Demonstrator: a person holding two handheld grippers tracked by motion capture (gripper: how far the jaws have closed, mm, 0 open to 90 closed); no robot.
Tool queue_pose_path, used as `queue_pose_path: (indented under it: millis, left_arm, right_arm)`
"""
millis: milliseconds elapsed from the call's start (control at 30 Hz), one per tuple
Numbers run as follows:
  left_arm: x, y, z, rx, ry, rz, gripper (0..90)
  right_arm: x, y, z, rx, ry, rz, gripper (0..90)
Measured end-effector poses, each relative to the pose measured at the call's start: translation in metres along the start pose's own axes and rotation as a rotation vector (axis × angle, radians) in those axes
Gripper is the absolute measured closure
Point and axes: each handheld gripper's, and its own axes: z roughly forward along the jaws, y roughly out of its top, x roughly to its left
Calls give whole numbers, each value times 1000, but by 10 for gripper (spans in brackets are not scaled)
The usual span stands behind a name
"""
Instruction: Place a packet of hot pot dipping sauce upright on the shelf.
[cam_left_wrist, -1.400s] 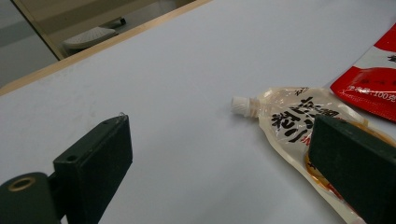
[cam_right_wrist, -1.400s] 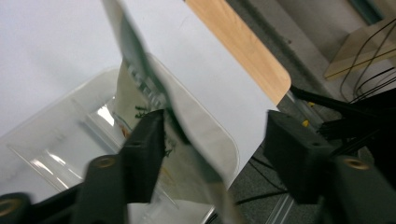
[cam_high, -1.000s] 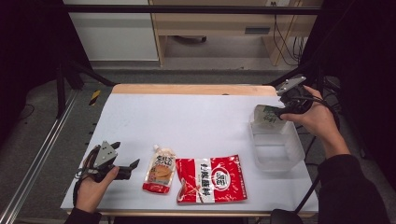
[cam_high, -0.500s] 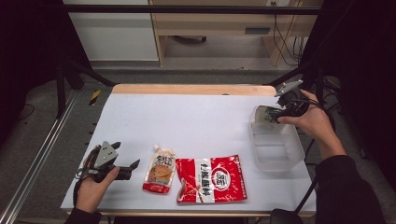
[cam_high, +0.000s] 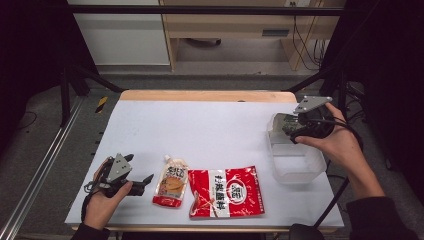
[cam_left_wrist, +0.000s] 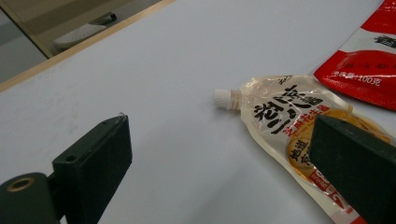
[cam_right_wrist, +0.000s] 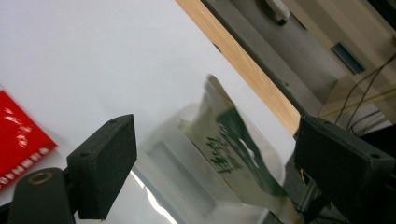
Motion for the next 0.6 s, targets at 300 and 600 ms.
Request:
queue_pose_path:
  millis: [300, 600]
  left_arm:
    - [-5, 0, 1, 20, -7, -2, 60]
    - [-8, 0, 3, 19, -16, -3, 60]
  right_arm:
    - [58, 27, 6, -47, 57, -51, 165]
    - [104, 52, 24, -80, 136, -74, 188]
